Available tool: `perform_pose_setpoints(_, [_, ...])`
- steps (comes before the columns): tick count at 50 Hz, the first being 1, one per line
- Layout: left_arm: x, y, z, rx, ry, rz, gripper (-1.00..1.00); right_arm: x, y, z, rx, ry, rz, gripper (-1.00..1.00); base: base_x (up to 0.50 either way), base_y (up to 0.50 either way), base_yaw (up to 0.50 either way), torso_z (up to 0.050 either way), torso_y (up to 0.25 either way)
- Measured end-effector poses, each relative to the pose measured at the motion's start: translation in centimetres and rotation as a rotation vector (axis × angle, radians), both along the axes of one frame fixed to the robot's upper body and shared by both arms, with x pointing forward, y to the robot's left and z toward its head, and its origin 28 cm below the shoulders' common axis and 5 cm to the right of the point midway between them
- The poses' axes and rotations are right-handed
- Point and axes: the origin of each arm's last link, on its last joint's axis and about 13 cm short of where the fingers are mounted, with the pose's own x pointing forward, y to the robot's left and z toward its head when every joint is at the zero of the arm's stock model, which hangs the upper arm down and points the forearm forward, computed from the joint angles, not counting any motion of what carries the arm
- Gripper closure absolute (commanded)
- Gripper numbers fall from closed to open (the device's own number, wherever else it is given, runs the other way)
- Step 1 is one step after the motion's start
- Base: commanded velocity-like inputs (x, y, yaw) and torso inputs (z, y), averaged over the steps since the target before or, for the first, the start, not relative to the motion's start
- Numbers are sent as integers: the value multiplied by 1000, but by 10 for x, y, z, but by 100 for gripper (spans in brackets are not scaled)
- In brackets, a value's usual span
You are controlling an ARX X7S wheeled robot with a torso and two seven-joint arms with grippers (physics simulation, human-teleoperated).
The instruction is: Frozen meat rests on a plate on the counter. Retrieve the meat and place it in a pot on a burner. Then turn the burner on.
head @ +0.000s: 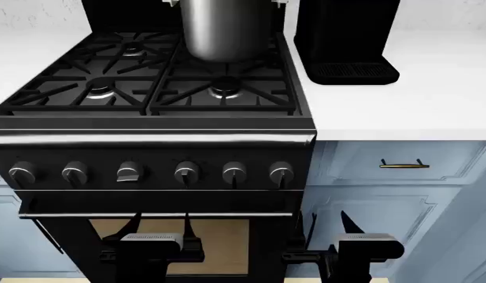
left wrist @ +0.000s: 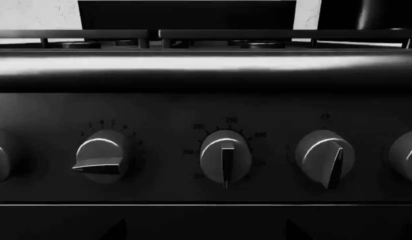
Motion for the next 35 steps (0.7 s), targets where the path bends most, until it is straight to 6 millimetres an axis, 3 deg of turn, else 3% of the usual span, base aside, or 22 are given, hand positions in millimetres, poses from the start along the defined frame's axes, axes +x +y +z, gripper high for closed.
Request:
perform_pose_setpoints(23, [0, -1, -2, 13, 7, -10, -100, 1, -2, 1, 0, -9, -31, -100, 0, 0, 0, 0, 0])
perform_pose_setpoints(35, [0, -1, -2, 15, 10, -12, -100, 1, -2, 2, -9, -15, -30, -100, 0, 495, 0, 0, 0])
